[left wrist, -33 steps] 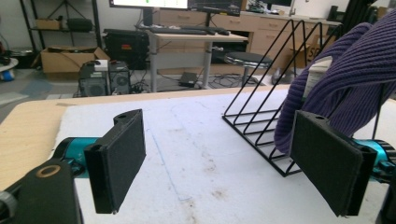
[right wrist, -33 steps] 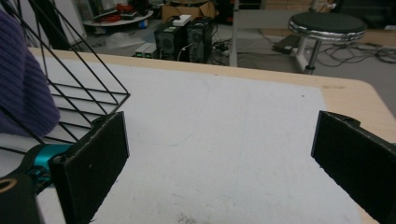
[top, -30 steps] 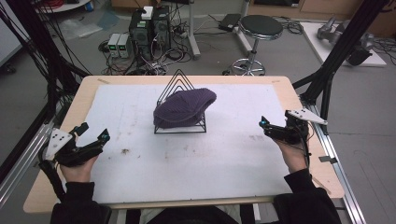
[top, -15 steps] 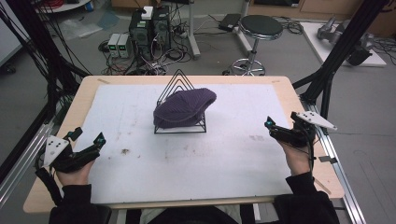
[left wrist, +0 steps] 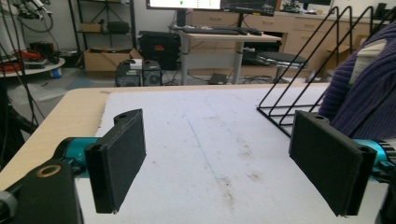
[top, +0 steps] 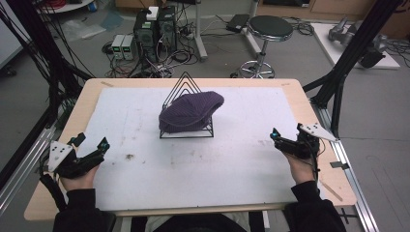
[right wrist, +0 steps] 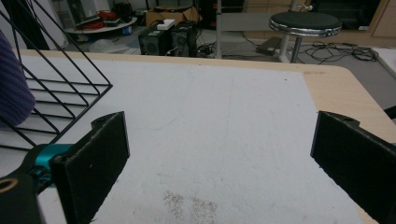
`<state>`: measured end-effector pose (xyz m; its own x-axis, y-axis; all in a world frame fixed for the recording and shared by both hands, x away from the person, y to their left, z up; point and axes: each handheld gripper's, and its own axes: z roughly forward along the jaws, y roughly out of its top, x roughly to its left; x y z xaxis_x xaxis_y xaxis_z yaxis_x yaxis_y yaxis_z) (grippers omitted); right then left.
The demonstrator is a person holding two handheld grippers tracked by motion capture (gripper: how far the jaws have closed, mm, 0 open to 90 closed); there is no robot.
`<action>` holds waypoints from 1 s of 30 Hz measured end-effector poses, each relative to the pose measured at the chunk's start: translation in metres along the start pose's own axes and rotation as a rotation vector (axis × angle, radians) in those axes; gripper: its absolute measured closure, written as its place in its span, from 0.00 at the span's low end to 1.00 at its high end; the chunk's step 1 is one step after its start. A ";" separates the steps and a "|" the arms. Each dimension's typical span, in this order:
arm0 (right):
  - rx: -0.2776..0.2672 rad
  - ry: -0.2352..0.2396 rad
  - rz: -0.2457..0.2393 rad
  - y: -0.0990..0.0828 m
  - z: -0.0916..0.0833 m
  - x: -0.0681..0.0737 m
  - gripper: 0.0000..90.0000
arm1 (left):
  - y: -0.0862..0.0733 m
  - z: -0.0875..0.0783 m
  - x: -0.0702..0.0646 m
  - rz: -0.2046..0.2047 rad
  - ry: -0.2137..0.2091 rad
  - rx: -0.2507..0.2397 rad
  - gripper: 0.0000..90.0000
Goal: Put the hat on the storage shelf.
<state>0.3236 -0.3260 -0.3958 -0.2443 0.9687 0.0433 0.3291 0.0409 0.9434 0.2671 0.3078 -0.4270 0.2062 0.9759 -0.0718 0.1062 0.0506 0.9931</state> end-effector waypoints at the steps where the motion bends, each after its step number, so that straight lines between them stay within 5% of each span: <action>1: 0.008 -0.002 0.001 -0.002 0.000 0.001 0.04 | -0.001 0.000 0.001 -0.003 0.001 -0.001 0.21; 9: -0.085 -0.043 0.056 -0.017 -0.004 -0.005 0.04 | -0.005 0.000 -0.001 0.007 0.027 -0.027 0.20; 13: -0.152 -0.058 0.040 -0.019 -0.006 -0.005 0.04 | -0.007 0.001 -0.001 0.007 0.033 -0.029 0.20; 20: -0.132 -0.060 0.001 -0.021 -0.003 0.000 0.04 | -0.009 0.001 0.000 -0.008 0.039 -0.033 0.20; 30: -0.091 -0.054 0.007 -0.022 0.003 -0.001 0.04 | -0.011 0.001 0.002 -0.022 0.037 -0.027 0.20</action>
<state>0.3194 -0.3268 -0.4177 -0.1921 0.9808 0.0343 0.2461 0.0143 0.9691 0.2677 0.3092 -0.4377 0.1675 0.9817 -0.0904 0.0842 0.0772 0.9935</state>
